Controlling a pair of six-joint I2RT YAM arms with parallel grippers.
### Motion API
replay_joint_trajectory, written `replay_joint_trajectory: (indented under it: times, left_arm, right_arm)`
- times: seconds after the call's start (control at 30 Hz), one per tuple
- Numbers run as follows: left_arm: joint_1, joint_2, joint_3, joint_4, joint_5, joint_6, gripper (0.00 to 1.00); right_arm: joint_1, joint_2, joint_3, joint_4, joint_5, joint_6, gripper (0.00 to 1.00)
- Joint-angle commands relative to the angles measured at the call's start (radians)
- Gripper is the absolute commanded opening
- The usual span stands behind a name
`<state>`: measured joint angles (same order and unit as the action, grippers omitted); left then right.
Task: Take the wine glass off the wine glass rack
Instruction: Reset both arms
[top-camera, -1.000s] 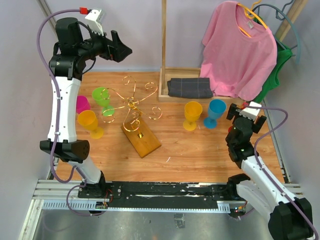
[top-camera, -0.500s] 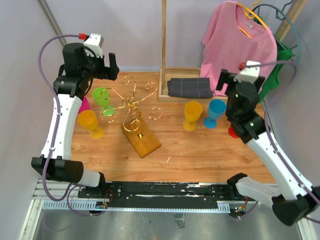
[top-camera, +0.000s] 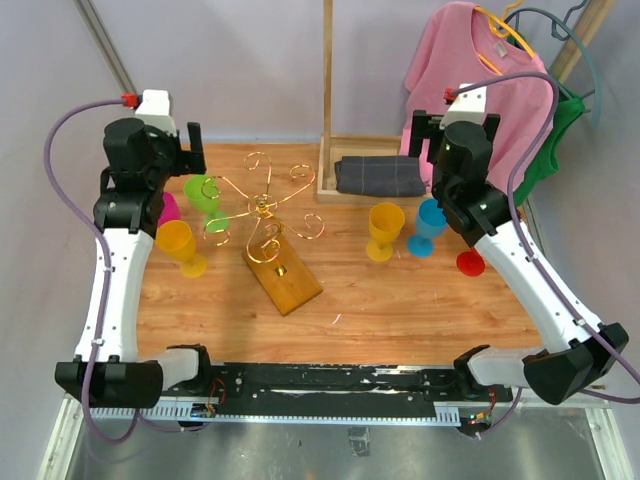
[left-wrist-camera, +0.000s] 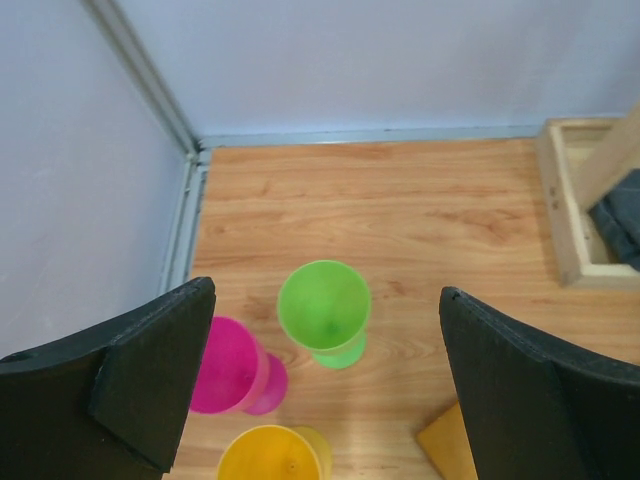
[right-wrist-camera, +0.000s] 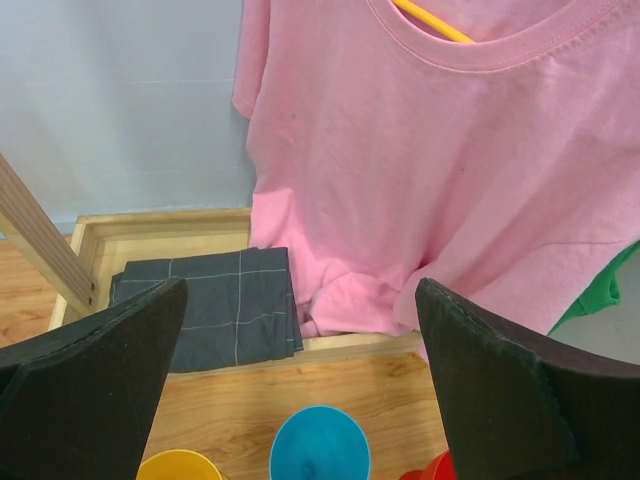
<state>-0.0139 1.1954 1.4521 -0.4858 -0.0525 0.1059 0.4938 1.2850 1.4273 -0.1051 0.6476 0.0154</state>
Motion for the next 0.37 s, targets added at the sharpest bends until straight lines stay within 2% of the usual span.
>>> replay_joint_trajectory:
  times: [0.0, 0.13, 0.23, 0.33]
  left_arm:
    - [0.103, -0.004, -0.024, 0.078, 0.012, -0.029, 0.99]
    - [0.199, 0.0, -0.05, 0.099, 0.074, -0.023, 0.99]
    - [0.266, 0.011, -0.057, 0.103, 0.14, -0.017, 0.94]
    - [0.299, 0.02, -0.066, 0.098, 0.193, -0.021, 0.98]
  right_arm:
    - [0.014, -0.018, 0.032, -0.029, -0.007, -0.018, 0.98]
    - [0.013, -0.044, 0.014, -0.035, 0.0, -0.023, 0.98]
    - [0.014, -0.066, -0.005, -0.034, 0.008, -0.026, 0.98]
    - [0.014, -0.083, -0.018, -0.035, 0.014, -0.032, 0.98]
